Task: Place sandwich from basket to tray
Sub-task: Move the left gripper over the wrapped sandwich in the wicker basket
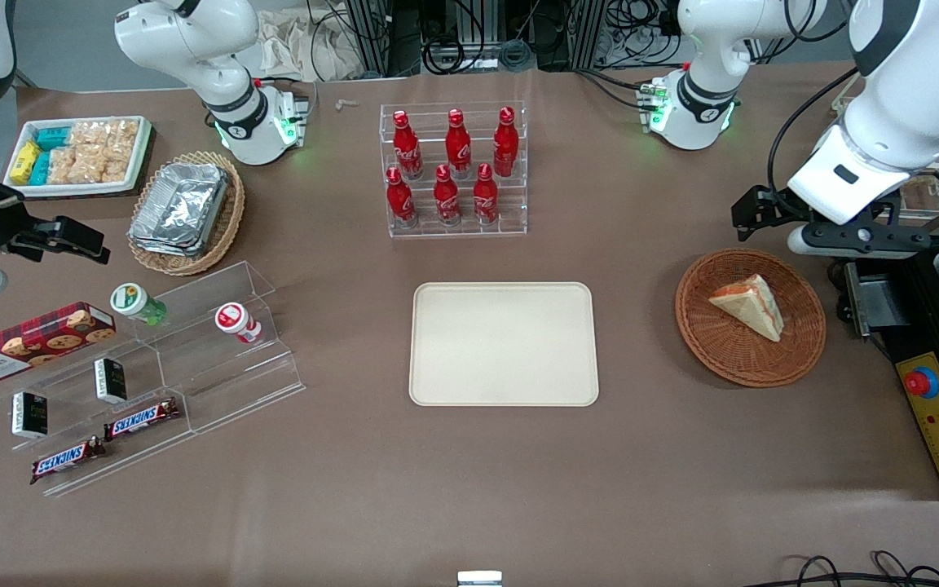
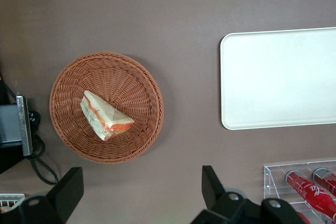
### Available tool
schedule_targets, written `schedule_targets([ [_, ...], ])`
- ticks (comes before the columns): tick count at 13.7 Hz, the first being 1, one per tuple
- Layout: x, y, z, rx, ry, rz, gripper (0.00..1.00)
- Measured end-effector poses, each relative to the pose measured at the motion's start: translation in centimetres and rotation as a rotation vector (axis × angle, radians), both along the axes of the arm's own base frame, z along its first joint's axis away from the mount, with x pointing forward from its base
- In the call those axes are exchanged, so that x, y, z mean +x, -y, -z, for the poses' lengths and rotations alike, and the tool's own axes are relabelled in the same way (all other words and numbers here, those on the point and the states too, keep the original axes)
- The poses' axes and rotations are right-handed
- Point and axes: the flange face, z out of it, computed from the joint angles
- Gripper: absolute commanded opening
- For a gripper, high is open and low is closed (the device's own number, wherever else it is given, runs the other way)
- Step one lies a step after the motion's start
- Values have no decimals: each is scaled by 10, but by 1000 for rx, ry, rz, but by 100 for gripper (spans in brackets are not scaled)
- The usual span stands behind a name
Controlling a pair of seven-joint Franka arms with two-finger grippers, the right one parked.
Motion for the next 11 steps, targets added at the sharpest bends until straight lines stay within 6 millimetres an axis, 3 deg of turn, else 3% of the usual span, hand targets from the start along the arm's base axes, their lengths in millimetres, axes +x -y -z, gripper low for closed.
schedule_targets([
  [8, -1, -5, 1, 3, -14, -50, 100],
  [11, 0, -25, 4, 10, -45, -118, 100],
])
